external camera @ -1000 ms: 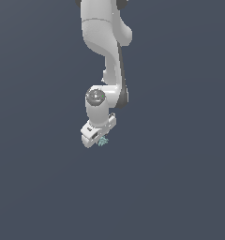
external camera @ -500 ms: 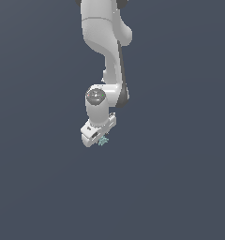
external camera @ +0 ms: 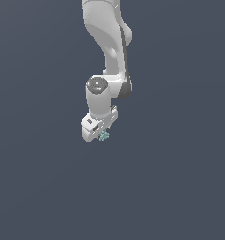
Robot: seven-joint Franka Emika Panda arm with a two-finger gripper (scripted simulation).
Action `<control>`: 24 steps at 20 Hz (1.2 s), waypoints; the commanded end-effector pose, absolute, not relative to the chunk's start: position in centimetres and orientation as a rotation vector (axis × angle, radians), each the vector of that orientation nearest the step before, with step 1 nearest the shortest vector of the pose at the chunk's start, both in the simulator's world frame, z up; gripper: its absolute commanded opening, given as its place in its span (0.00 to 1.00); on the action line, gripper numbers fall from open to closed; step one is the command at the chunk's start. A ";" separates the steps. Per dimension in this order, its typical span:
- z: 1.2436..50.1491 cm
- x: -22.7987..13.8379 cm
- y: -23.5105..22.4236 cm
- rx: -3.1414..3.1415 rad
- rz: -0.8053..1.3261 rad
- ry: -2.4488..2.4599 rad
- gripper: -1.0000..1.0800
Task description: Pick up the object and move it to a goal position.
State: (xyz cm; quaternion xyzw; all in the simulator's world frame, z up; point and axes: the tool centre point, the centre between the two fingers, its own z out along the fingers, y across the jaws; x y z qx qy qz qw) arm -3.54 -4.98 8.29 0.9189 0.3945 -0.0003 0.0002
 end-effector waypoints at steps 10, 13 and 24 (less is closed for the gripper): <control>19.8 -4.8 -2.7 2.885 -0.001 1.241 0.00; 23.4 -5.2 -2.0 2.885 -0.001 1.241 0.00; 35.5 -6.4 0.4 2.885 0.000 1.243 0.00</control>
